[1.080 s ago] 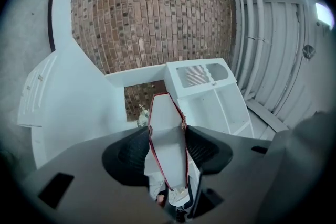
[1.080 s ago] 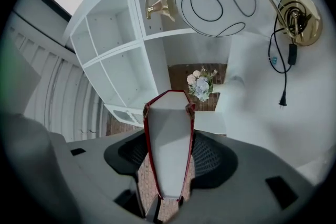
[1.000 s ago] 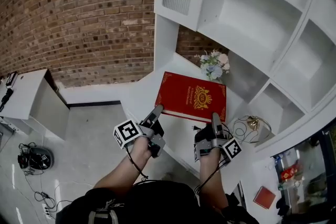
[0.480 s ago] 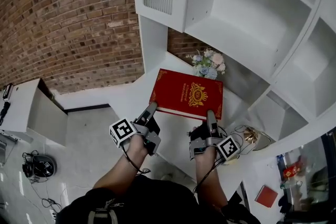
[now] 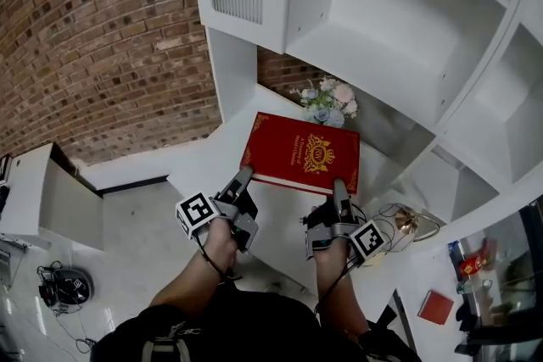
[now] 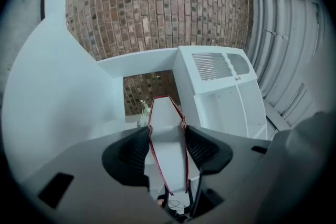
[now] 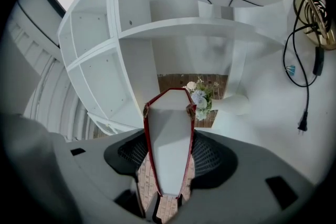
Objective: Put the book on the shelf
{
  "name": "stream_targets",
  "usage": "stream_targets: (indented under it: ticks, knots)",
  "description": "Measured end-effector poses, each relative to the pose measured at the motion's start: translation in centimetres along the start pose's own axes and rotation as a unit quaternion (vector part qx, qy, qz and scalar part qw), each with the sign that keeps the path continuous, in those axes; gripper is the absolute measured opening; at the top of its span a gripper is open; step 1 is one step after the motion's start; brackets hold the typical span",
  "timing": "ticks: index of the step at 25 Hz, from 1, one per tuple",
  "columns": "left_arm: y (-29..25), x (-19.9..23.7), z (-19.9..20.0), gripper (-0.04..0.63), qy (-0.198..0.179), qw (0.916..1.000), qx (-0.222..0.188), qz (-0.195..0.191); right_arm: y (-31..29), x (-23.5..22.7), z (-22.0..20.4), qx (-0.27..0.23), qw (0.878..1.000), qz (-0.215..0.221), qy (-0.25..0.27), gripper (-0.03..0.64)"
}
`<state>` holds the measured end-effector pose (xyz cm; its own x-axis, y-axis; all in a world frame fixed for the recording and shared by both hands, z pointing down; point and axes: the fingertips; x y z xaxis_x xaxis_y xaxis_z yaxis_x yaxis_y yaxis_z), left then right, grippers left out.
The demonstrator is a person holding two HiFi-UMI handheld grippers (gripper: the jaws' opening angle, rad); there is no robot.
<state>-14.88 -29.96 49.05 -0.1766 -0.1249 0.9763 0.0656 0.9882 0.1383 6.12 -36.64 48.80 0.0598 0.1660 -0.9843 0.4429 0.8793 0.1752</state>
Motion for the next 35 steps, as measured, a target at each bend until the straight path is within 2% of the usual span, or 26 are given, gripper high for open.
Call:
stream_targets:
  ticks: [4,9,15,22,26,29,32,35]
  knots:
    - [-2.2,0.0,0.5,0.232,0.008,0.9992,0.033,-0.020,-0.8,0.1,0.0,-0.031,0.999,0.004,0.007,0.264]
    - [-5.1,-0.1,1.2,0.232,0.010,0.9962,0.083,-0.026,-2.0,0.4,0.2,-0.077,0.997,0.008,0.017,0.264]
    - [-7.3,-0.6,1.2,0.232,0.014,0.9900,0.136,-0.037,-2.0,1.5,0.5,-0.126,0.991,0.014,0.032,0.264]
    - [-8.8,-1.7,-0.8,0.232,0.027,0.9803,0.186,-0.061,-0.6,3.0,2.0,-0.172,0.983,0.024,0.054,0.264]
    - [-9.3,-3.7,-1.9,0.232,0.041,0.9739,0.201,-0.098,0.3,3.8,2.6,-0.192,0.979,0.028,0.055,0.264]
    - [-9.3,-4.7,-2.3,0.232,0.031,0.9725,0.208,-0.100,0.9,4.7,2.9,-0.206,0.976,0.036,0.056,0.264]
    - [-9.2,-6.6,-2.7,0.232,0.051,0.9667,0.214,-0.130,1.5,6.0,3.0,-0.214,0.974,0.049,0.062,0.264]
    - [-8.9,-7.7,-2.8,0.232,0.059,0.9639,0.219,-0.140,1.9,7.0,3.0,-0.220,0.971,0.059,0.068,0.264]
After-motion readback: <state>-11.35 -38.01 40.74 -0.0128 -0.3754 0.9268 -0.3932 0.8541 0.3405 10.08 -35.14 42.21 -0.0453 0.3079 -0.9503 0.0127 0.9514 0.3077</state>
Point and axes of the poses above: the fingertips, and each gripper's own axes: y backward along the fingers, x to its left, z out of its top, and after that the axes turned 11 degrees about -x, right-handed
